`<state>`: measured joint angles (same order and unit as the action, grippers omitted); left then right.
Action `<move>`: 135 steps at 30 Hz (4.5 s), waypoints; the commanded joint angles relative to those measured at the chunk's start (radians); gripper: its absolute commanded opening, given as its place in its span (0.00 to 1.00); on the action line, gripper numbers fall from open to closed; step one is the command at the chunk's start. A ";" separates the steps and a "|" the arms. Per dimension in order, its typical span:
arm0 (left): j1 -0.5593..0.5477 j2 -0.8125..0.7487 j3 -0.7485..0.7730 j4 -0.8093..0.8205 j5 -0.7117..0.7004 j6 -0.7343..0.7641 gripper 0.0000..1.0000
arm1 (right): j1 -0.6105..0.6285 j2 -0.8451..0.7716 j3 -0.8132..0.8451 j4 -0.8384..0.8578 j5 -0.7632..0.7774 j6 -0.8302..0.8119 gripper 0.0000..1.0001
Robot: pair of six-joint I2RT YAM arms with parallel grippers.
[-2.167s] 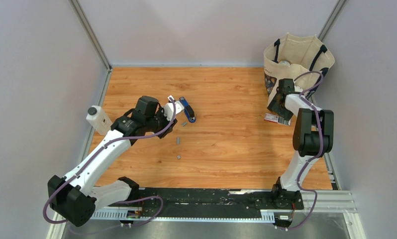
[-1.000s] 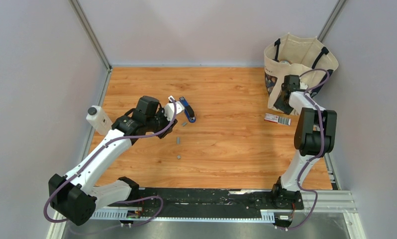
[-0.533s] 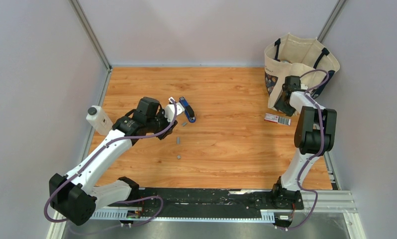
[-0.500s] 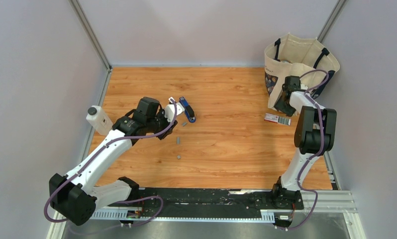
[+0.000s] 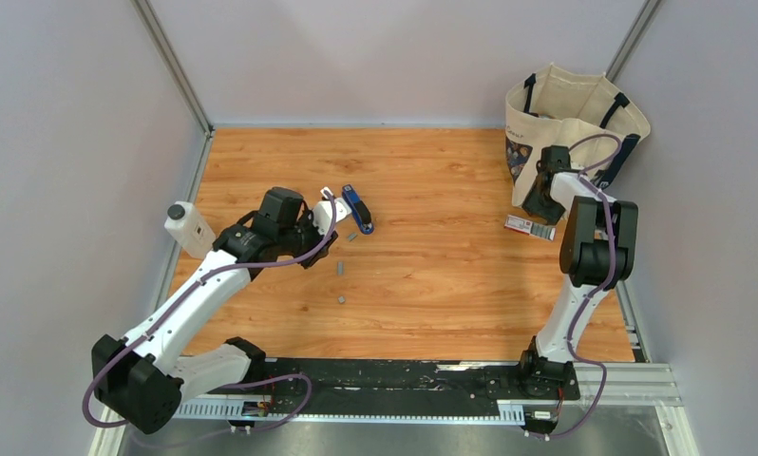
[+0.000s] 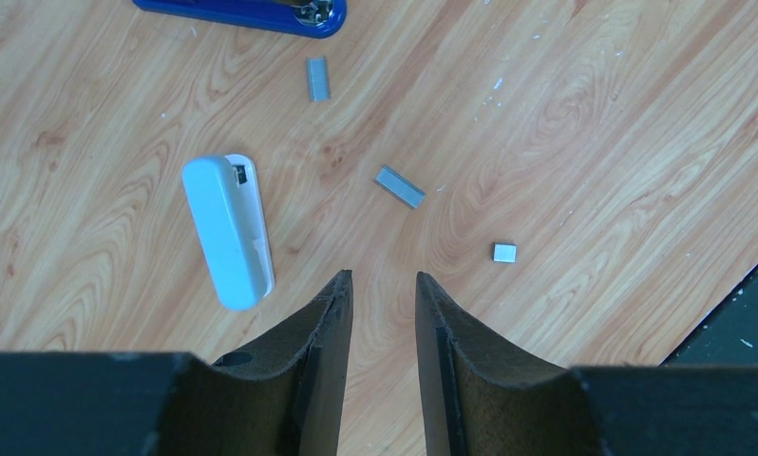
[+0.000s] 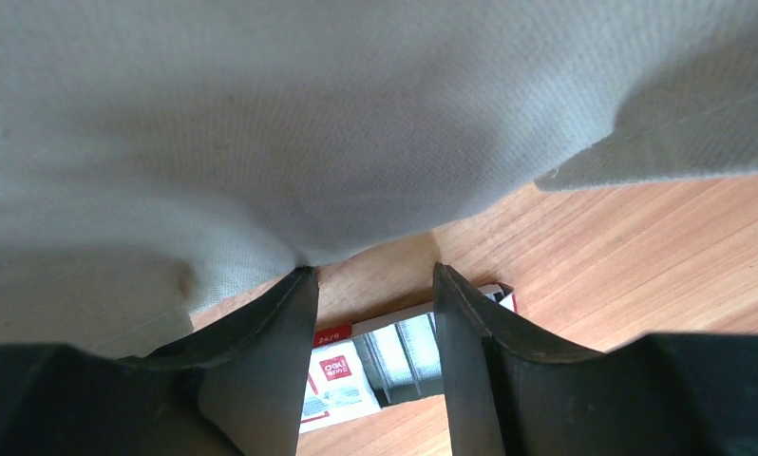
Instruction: Unload the staples from the stapler
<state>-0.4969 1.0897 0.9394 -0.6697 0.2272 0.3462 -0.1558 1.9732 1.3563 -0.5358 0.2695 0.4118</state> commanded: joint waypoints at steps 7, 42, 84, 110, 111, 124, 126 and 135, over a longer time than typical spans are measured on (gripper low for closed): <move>0.003 -0.028 -0.011 0.018 0.015 0.019 0.39 | -0.013 0.000 0.040 -0.061 0.034 -0.004 0.51; 0.003 -0.096 -0.037 -0.011 0.020 0.031 0.38 | 0.222 -0.401 -0.497 0.037 -0.121 0.300 0.49; 0.001 -0.097 -0.017 -0.050 0.034 0.025 0.39 | 0.085 -0.689 -0.703 0.019 -0.203 0.228 0.73; 0.003 -0.079 0.025 -0.050 0.046 0.013 0.39 | 0.272 -0.778 -0.864 0.068 -0.335 0.387 0.64; 0.001 -0.079 0.029 -0.051 0.047 0.010 0.39 | 0.303 -0.781 -0.868 0.076 -0.335 0.404 0.64; 0.003 -0.106 -0.008 -0.054 0.015 0.043 0.40 | 0.653 -0.634 -0.781 0.143 -0.271 0.582 0.64; 0.003 -0.108 -0.020 -0.050 -0.002 0.059 0.40 | 0.688 -0.597 -0.764 0.155 -0.271 0.596 0.64; 0.003 -0.080 -0.060 -0.042 -0.023 0.152 0.42 | 0.788 -0.494 -0.695 0.162 -0.217 0.608 0.64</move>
<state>-0.4969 0.9993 0.8913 -0.7231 0.2134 0.4232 0.6067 1.4223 0.6704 -0.3164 0.0082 1.0000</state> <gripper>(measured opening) 0.412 0.639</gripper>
